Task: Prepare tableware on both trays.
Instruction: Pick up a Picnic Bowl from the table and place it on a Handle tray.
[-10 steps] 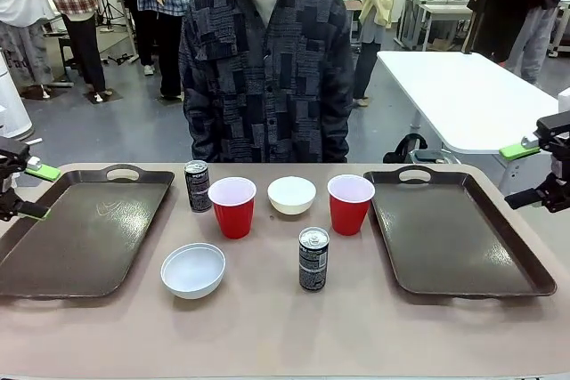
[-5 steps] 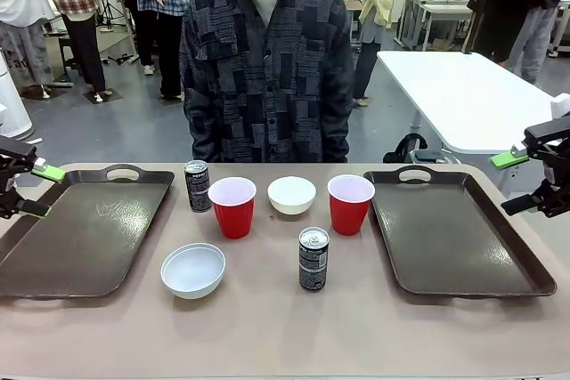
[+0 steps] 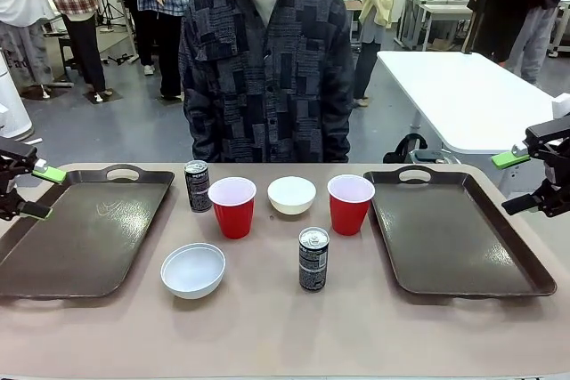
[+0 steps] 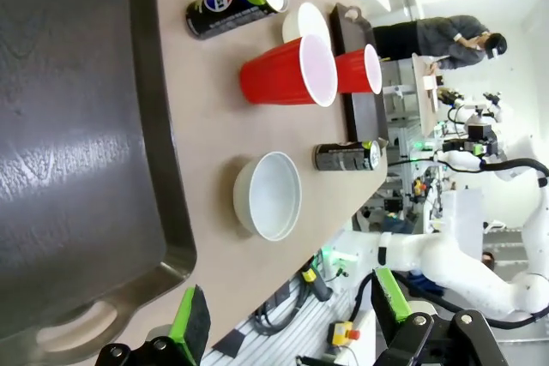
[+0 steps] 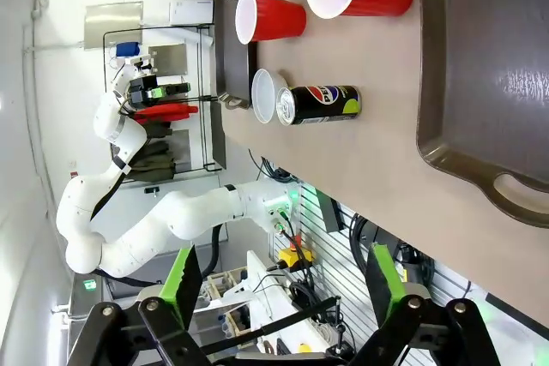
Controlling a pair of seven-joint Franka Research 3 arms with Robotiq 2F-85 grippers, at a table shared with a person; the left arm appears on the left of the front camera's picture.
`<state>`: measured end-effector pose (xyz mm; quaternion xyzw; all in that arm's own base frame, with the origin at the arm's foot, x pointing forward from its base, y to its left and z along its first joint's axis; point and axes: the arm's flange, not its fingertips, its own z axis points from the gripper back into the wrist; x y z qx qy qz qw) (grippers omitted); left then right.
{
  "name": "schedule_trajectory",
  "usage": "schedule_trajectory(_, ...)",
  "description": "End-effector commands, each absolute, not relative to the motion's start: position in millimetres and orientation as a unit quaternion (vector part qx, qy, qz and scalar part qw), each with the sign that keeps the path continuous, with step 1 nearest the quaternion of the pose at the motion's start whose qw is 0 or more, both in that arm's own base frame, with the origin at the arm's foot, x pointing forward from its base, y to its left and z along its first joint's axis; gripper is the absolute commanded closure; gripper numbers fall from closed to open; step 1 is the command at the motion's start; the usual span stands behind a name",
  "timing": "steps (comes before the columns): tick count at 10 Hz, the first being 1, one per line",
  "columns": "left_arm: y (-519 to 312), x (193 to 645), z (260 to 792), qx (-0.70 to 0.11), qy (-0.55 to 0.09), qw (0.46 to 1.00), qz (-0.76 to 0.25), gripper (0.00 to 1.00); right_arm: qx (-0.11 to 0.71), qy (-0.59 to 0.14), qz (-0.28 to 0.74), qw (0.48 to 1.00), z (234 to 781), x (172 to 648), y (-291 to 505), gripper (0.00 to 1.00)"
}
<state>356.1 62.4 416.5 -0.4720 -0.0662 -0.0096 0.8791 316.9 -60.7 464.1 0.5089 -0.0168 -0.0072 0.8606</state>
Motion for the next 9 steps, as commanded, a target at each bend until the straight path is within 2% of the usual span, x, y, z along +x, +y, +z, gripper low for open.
schedule_trajectory(1,64.1,356.2,416.8,-0.476,-0.065,0.877,-0.009,0.00,0.515,-0.016,-0.008,0.857,464.2,317.2,-59.5,0.00)
schedule_trajectory(7,62.4,356.1,416.6,-0.472,-0.066,0.879,-0.010,0.00,0.515,-0.016,-0.008,0.857,464.2,317.2,-59.5,0.00)
schedule_trajectory(9,54.3,362.1,436.4,-0.437,-0.059,0.898,0.006,0.00,0.515,-0.016,-0.008,0.857,464.2,317.2,-59.5,0.00)
